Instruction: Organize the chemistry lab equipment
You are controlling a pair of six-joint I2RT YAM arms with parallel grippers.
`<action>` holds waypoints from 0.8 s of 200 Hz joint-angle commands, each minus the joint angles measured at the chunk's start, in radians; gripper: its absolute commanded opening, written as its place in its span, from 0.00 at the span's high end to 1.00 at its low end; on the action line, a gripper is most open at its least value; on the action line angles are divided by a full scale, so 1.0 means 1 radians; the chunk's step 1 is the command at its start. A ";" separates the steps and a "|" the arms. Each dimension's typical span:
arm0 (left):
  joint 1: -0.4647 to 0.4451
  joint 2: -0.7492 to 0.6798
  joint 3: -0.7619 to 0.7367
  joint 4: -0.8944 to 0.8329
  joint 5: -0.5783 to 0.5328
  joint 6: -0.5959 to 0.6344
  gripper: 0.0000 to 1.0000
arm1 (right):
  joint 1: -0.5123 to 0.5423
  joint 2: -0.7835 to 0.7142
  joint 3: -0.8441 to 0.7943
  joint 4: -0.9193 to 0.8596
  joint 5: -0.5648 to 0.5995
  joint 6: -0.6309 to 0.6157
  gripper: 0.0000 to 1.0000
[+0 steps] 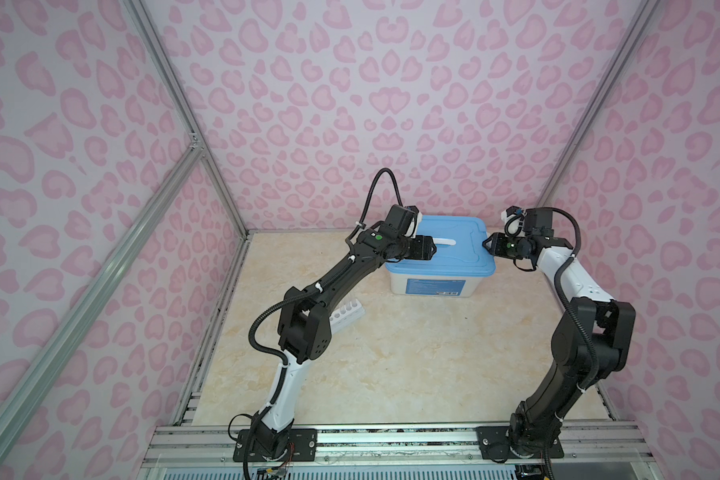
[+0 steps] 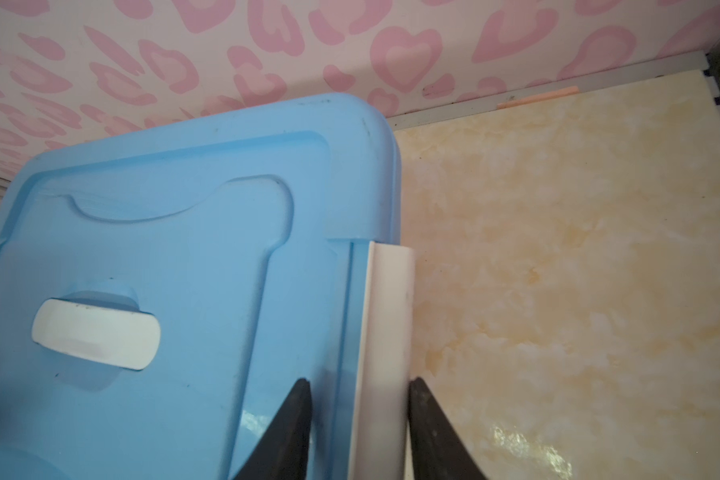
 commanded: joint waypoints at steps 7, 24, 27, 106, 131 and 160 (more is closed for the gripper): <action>-0.001 -0.010 -0.006 -0.027 0.012 -0.008 0.24 | 0.010 0.013 0.006 -0.067 0.068 -0.034 0.63; -0.001 -0.010 -0.006 -0.027 0.012 -0.006 0.24 | 0.015 0.014 0.007 -0.073 0.086 -0.039 0.64; -0.001 -0.011 -0.006 -0.026 0.012 -0.006 0.24 | 0.017 0.014 0.007 -0.074 0.089 -0.040 0.64; -0.001 -0.015 -0.003 -0.027 0.019 -0.003 0.24 | 0.047 0.025 0.020 -0.110 0.167 -0.055 0.69; -0.001 -0.014 -0.003 -0.027 0.020 -0.002 0.24 | 0.054 0.022 0.023 -0.116 0.187 -0.054 0.71; -0.001 -0.017 -0.003 -0.027 0.023 -0.001 0.24 | 0.061 0.020 0.027 -0.126 0.207 -0.054 0.72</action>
